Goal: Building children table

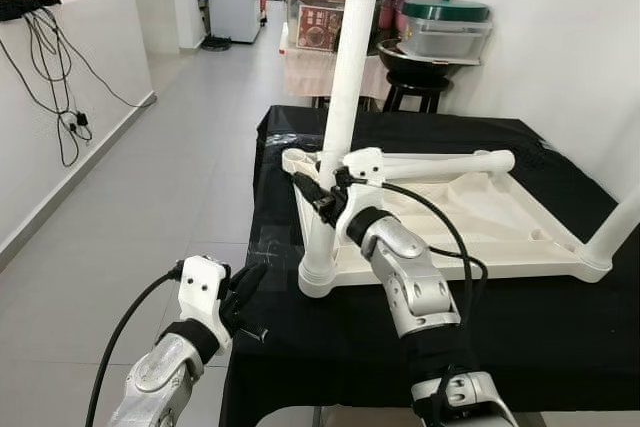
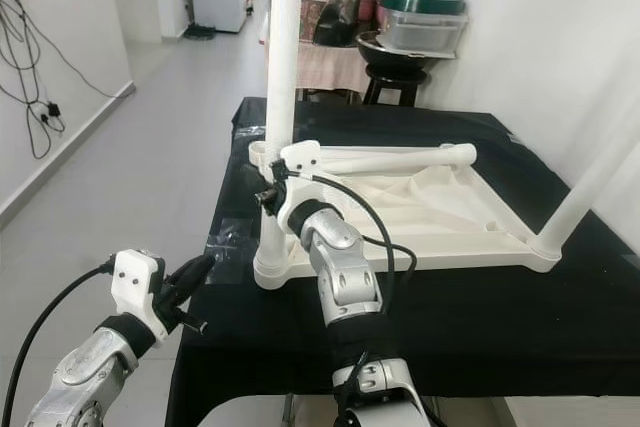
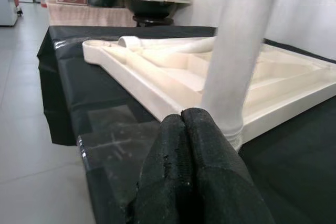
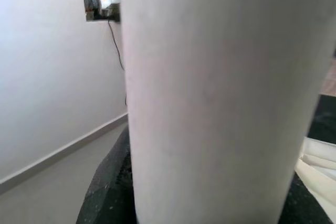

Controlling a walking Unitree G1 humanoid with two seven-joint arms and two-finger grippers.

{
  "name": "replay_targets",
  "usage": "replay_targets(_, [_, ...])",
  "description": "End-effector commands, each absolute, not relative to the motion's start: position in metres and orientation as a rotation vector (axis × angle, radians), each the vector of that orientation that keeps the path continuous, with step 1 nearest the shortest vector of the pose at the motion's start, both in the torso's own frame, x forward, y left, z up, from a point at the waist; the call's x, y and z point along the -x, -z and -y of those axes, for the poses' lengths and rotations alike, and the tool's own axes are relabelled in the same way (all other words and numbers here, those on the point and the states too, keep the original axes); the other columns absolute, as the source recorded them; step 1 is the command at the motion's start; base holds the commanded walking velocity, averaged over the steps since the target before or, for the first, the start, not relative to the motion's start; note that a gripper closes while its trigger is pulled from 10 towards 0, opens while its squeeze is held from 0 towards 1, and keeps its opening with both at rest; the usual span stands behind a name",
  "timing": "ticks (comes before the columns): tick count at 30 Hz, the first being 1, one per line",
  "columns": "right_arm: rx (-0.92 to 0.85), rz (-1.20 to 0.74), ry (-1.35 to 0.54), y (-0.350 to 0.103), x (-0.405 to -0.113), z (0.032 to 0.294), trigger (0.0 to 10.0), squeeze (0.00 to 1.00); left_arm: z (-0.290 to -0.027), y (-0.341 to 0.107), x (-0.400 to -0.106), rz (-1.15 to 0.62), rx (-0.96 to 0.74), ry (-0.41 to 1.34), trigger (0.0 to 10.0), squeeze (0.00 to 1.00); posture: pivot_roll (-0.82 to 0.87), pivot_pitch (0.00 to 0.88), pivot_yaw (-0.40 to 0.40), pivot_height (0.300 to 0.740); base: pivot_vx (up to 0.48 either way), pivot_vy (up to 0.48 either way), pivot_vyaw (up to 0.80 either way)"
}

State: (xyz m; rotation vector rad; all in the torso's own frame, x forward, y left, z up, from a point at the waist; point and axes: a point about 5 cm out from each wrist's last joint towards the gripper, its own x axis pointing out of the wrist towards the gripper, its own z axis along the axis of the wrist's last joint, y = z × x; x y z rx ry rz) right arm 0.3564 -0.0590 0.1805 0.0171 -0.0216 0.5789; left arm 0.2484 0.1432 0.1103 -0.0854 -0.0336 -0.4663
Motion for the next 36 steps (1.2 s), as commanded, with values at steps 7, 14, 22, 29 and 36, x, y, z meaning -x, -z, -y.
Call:
replay_targets(7, [0.072, -0.123, -0.557, -0.15, -0.369, 0.068, 10.0, 0.65, -0.14, -0.111, -0.247, 0.032, 0.082, 0.463, 10.0, 0.0, 0.08, 0.0, -0.088, 0.74, 0.0, 0.0, 0.0])
replay_targets(14, [-0.027, 0.071, -0.868, -0.214, -0.372, 0.061, 10.0, 0.79, -0.138, -0.11, -0.249, 0.027, 0.087, 0.477, 10.0, 0.0, 0.07, 0.0, -0.081, 0.74, 0.0, 0.0, 0.0])
replay_targets(22, [0.15, 0.048, -1.412, -0.228, -0.367, 0.069, 10.0, 0.0, -0.138, -0.11, -0.25, 0.026, 0.086, 0.474, 10.0, 0.0, 0.08, 0.0, -0.088, 0.74, 0.0, 0.0, 0.0])
replay_targets(29, [0.133, 0.01, -1.42, -0.233, -0.374, 0.072, 4.6, 0.0, -0.138, -0.109, -0.25, 0.023, 0.084, 0.473, 10.0, 0.0, 0.1, 0.0, -0.089, 0.74, 0.0, 0.0, 0.0])
replay_targets(36, [0.084, -0.017, -1.427, -0.231, -0.376, 0.078, 0.0, 0.0, -0.138, -0.109, -0.25, 0.019, 0.082, 0.473, 10.0, 0.0, 0.11, 0.0, -0.089, 0.74, 0.0, 0.0, 0.0])
